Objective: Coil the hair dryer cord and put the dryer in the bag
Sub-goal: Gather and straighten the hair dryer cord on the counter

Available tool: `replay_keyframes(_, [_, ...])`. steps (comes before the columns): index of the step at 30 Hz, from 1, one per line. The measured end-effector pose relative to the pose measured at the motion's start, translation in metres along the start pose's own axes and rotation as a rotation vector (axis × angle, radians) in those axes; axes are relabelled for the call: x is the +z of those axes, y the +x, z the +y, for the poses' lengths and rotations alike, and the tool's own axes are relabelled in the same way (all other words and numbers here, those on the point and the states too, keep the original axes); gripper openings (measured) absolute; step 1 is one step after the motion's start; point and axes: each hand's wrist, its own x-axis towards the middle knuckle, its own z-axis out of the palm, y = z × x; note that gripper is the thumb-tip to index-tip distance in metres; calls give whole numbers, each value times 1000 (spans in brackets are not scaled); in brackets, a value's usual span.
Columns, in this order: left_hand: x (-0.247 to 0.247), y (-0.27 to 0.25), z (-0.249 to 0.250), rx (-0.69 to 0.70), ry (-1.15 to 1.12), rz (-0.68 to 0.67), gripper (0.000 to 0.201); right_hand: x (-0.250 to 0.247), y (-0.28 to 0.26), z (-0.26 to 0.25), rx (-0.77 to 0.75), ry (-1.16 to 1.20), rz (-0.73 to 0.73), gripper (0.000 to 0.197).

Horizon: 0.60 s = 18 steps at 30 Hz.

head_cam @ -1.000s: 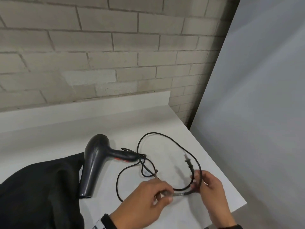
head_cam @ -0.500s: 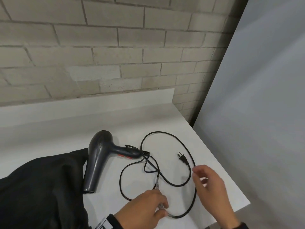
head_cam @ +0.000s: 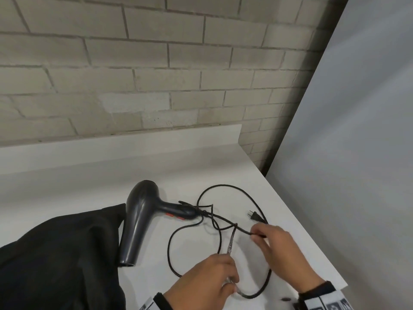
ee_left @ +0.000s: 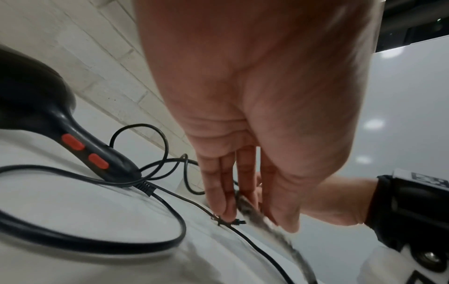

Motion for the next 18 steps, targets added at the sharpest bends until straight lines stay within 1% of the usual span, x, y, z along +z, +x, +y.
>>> replay_keyframes(2, [-2,2,1,27,1,66,21,-14,0,-2,1,111,72,6])
replay_keyframes(5, [-8,6,5,108,-1,157,21,-33,-1,-12,28,270,154,12])
replay_keyframes(8, [-12,10,14,178,-48,258,12,-43,-4,-20,116,471,171,18])
replay_keyframes(10, [-14,13,21,207,-80,335,6,-45,-5,-25,149,582,179,17])
replay_keyframes(13, [-17,19,31,242,-123,423,3,-42,-6,-38,185,765,163,20])
replay_keyframes(15, [-19,24,38,258,-155,448,3,-41,-7,-48,209,909,120,24])
replay_keyframes(18, [-22,32,49,247,-230,478,1,-40,-12,-60,273,1112,4,55])
